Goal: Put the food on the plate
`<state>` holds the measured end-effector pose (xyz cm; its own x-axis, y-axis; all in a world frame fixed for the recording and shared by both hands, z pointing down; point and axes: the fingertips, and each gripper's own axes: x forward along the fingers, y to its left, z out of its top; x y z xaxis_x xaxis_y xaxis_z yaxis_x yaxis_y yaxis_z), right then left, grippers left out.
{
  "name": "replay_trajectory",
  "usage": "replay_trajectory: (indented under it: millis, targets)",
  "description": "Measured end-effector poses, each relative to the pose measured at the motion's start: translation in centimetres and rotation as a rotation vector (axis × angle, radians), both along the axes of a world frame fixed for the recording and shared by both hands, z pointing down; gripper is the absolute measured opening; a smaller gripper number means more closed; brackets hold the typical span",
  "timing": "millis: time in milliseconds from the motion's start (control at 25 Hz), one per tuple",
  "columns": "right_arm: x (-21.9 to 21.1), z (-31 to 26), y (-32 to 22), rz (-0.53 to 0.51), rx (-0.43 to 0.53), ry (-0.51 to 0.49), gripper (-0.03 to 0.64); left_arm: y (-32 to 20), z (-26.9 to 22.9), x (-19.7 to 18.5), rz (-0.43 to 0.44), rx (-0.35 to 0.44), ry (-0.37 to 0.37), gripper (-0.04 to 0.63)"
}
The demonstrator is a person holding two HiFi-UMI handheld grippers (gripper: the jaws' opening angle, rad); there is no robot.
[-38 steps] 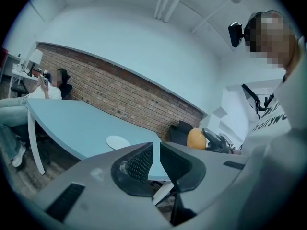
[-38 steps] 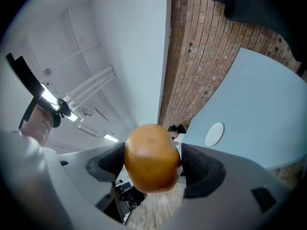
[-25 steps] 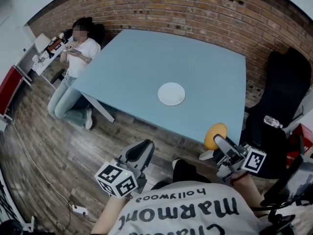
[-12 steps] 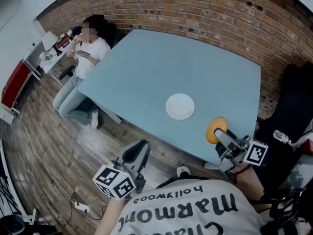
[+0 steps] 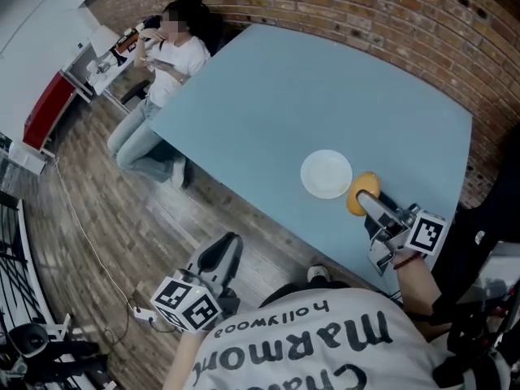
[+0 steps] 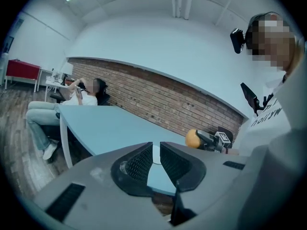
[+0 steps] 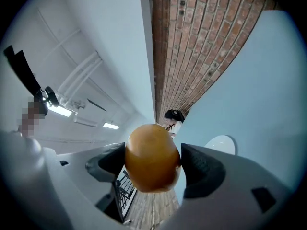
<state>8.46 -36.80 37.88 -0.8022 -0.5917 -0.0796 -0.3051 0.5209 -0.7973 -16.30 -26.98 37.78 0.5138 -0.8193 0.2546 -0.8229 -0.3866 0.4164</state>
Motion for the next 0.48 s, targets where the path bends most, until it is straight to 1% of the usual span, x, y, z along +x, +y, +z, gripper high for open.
replay_trajectory:
  millis: [120, 320, 480]
  targets:
    - [-0.8, 2.1, -1.5, -0.004, -0.028, 0.037, 0.368, -0.2, 0.5, -0.8, -0.030, -0.020, -0.004, 0.049]
    - [-1.2, 4.8, -3.4, -0.028, -0.013, 0.196, 0.368, -0.7, 0.5, -0.6, -0.052, -0.052, -0.028, 0.049]
    - [-1.1, 7.1, -6.3, -0.056, -0.015, 0.267, 0.368, -2.4, 1.0, 0.1, -0.076, -0.082, -0.053, 0.049]
